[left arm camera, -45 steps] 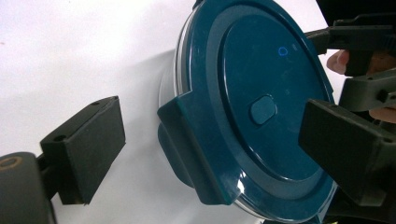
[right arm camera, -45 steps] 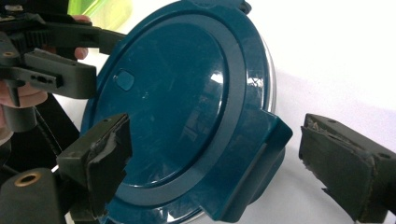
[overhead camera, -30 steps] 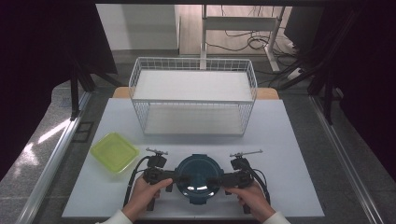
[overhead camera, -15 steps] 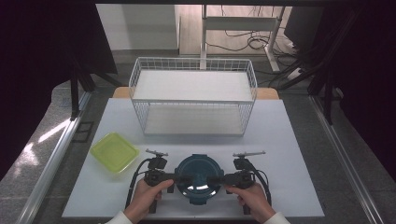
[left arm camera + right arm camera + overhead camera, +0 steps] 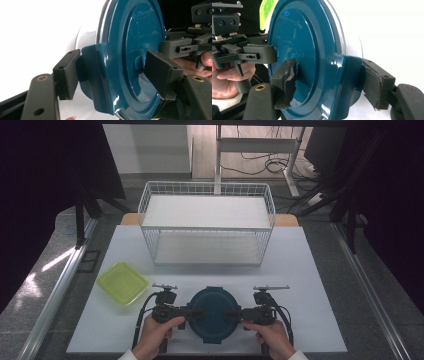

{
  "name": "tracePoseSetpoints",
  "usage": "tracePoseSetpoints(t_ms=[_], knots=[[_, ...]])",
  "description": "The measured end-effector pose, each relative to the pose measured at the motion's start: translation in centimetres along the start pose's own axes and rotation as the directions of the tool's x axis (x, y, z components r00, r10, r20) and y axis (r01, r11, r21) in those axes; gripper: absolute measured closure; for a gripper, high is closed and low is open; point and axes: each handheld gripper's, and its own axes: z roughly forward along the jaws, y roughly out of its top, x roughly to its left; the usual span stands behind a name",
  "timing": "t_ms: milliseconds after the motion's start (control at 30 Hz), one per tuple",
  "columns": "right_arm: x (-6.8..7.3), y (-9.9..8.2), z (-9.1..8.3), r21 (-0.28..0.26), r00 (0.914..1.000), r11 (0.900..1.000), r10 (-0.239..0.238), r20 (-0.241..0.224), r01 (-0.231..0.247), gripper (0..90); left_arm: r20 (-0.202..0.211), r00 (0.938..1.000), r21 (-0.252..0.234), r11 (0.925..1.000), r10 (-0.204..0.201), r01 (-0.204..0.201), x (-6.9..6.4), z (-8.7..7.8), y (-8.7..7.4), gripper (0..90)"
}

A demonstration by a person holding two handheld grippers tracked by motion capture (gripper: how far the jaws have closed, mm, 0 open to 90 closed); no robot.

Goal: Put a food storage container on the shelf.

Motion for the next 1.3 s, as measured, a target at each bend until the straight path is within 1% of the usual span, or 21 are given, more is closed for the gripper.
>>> tracePoseSetpoints(t_ms=[67, 300, 367, 467, 700, 867, 1033, 1300], knots=[[0.1, 0.0, 0.0, -0.003, 1.0000, 1.0000, -0.002, 0.003, 0.002, 33.3, 0.002, 1.0000, -0.005, 1.0000, 0.000, 0.000, -0.1, -0.1, 0.0, 31.9], [0.1, -0.1, -0.3, -0.012, 0.9998, 0.9998, 0.017, 0.000, -0.017, 34.3, -0.003, 1.0000, -0.016, 0.9998, 0.008, -0.008, -0.4, -0.2, -0.1, 33.5], [0.1, 0.0, -0.4, -0.015, 0.9999, 0.9998, 0.014, 0.003, -0.014, 34.7, -0.003, 1.0000, -0.022, 0.9997, 0.007, -0.007, -0.4, -0.3, -0.1, 34.6], [0.3, 0.0, -0.5, -0.022, 1.0000, 0.9997, 0.006, 0.007, -0.006, 35.1, -0.010, 0.9997, -0.024, 0.9994, 0.023, -0.024, -0.6, -0.4, 0.0, 35.0], [0.5, 0.2, -0.8, -0.034, 0.9998, 0.9994, -0.008, 0.020, 0.009, 34.9, -0.006, 0.9996, -0.022, 0.9994, 0.028, -0.028, -0.8, -0.3, 0.1, 35.2], [0.8, 0.3, -1.1, -0.048, 0.9993, 0.9983, -0.031, 0.021, 0.032, 34.9, -0.011, 0.9990, -0.036, 0.9984, 0.044, -0.044, -1.2, -0.6, 0.3, 35.2], [1.1, 0.4, -1.4, -0.057, 0.9981, 0.9968, -0.056, 0.024, 0.057, 34.9, -0.011, 0.9985, -0.038, 0.9978, 0.054, -0.054, -1.4, -0.7, 0.4, 35.2], [1.4, 0.6, -1.6, -0.070, 0.9970, 0.9948, -0.072, 0.027, 0.074, 34.9, -0.011, 0.9971, -0.041, 0.9963, 0.075, -0.075, -1.6, -1.0, 0.7, 35.2]])
